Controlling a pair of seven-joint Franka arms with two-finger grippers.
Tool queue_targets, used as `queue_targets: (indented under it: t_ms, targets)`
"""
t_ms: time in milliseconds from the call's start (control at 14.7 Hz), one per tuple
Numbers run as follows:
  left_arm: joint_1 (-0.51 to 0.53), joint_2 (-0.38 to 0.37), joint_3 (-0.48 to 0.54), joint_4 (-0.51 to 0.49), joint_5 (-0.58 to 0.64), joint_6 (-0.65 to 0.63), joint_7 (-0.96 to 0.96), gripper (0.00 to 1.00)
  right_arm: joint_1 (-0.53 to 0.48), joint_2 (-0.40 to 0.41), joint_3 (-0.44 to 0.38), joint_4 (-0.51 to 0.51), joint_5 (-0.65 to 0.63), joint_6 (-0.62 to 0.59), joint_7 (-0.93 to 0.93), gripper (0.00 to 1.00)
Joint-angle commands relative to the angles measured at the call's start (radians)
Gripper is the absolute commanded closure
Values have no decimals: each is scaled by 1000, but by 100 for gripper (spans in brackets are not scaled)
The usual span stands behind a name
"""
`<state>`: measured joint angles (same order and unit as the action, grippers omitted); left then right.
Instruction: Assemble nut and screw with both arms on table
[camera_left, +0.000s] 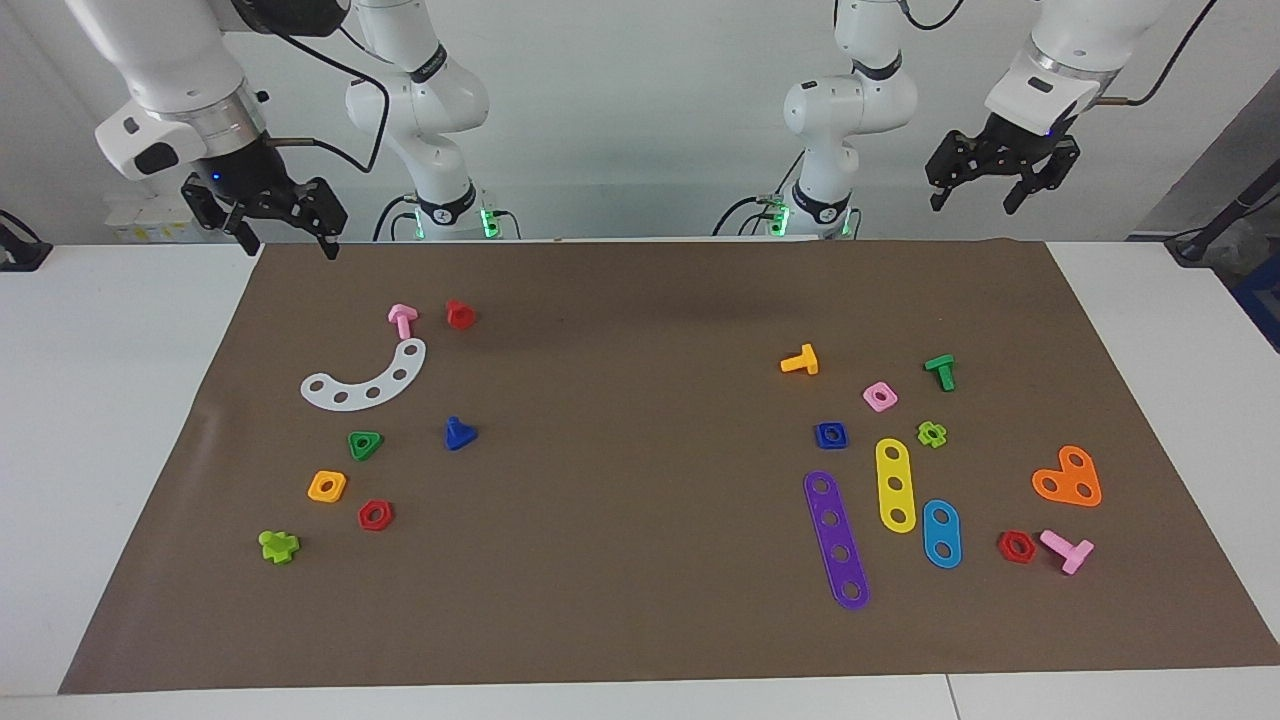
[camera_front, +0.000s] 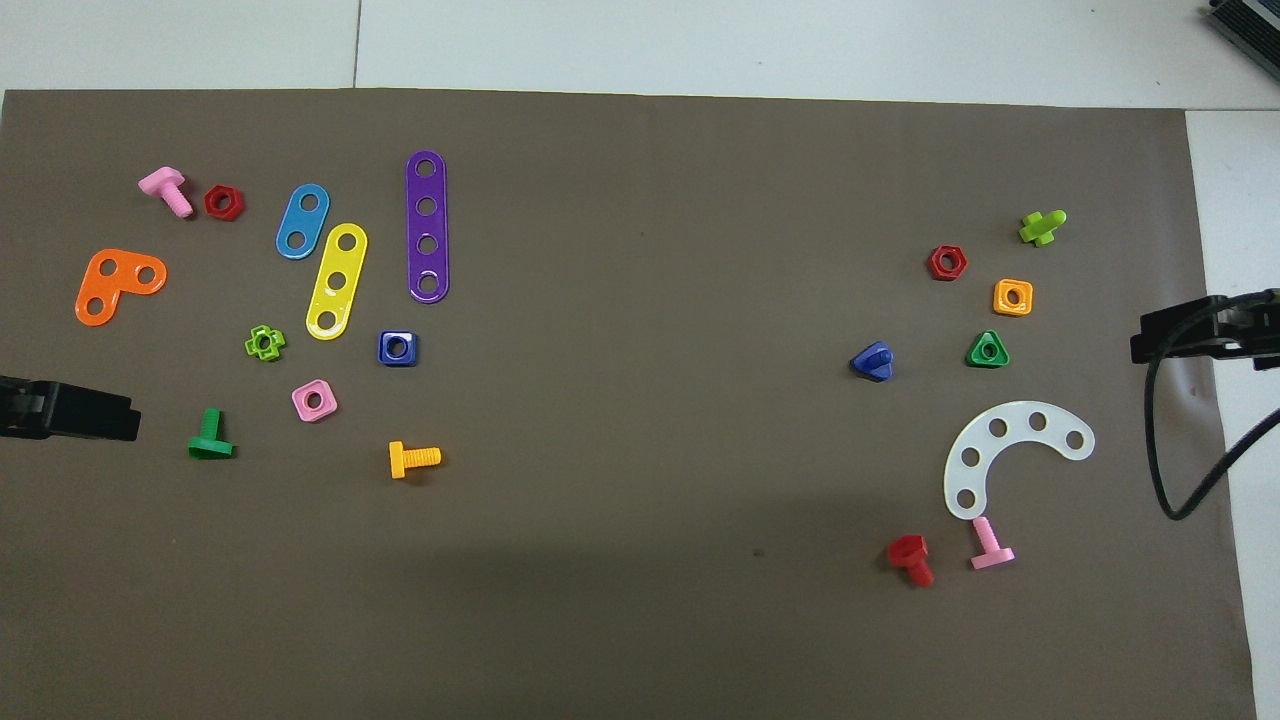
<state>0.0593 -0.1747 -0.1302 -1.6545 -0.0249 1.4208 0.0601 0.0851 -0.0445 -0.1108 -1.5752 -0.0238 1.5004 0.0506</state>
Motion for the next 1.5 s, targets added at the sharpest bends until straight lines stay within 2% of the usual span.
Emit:
queue_targets:
  t_ms: [0, 204, 544, 748, 951, 1223, 1427]
  targets:
    - [8, -28, 0, -27, -15, -2, -6, 0, -18, -14, 8, -25, -1, 24, -29, 0]
    - [8, -28, 0, -25, -15, -2, -6, 0, -16, -15, 6, -29, -1, 24, -23, 0]
    - [8, -28, 0, -25, -15, -2, -6, 0, -12, -35, 8, -115, -1, 107, -24, 0]
    - [8, -28, 0, -27, -15, -2, -6, 0, 13, -31, 10, -222, 1, 227, -24, 0]
    - [8, -28, 1, -27, -15, -2, -6, 0, 48, 34, 10, -236, 15, 292, -26, 0]
    - [8, -28, 1, -27, -15, -2, -6, 0, 114, 124, 10, -330, 16, 535, -20, 0]
    - [8, -28, 0, -27, -15, -2, -6, 0, 142, 216, 11, -362, 16, 713, -20, 0]
